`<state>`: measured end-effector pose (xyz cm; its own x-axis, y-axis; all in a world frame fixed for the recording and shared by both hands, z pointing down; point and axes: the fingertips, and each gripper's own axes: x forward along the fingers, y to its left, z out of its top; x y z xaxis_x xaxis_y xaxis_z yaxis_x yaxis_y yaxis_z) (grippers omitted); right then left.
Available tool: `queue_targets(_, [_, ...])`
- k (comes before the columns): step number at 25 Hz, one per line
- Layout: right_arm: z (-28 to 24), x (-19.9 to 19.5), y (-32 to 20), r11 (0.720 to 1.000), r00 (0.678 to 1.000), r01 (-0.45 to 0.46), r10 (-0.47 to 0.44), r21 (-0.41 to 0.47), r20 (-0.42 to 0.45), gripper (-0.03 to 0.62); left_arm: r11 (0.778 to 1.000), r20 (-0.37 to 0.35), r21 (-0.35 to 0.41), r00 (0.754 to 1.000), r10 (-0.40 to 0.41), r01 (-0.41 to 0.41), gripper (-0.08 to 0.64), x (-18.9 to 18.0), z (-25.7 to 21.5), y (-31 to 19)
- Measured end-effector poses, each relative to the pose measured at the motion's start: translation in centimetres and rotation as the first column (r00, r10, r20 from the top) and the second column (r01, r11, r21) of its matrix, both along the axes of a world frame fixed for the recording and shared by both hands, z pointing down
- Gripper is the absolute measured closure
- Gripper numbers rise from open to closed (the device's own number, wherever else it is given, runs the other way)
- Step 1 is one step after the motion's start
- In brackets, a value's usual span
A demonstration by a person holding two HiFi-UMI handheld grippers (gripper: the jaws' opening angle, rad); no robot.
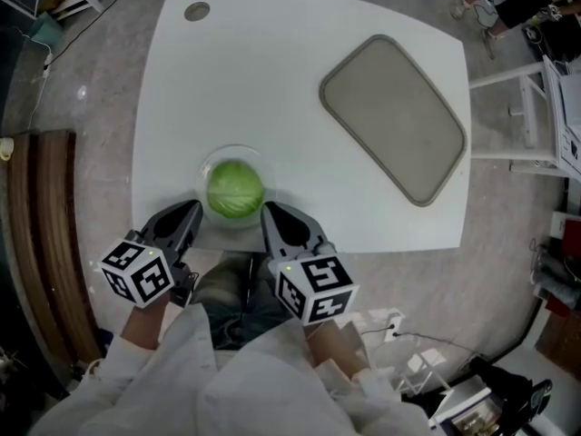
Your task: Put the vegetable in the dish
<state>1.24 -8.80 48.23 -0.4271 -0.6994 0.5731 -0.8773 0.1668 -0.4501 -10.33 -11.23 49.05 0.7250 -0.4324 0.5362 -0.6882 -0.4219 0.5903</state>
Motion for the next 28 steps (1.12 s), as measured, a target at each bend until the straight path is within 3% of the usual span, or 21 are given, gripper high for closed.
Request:
queue_targets(8, [1.7, 0.8, -0.5, 0.998, 1.000, -0.024, 0.025, -0.058, 0.014, 0.578, 0.995, -0.028, -0.094, 0.999, -0.021, 0.018, 0.551, -0.3, 1.3, -0.7])
queue_targets(17, [3.5, 1.4, -0.9, 0.987, 0.999, -0.031, 0.029, -0.158, -0.012, 0.575, 0.991, -0.003, -0.122, 0.998, -0.056, 0.055, 0.545, -1.1, 2.0, -2.3])
queue_targets(28, [4.5, 1.9, -0.7, 0.970, 0.999, -0.039, 0.044, -0.239, 0.014, 0.502, 0.978, 0.025, -0.195, 0.997, -0.066, 0.070, 0.442, -1.9, 3.0, -2.8])
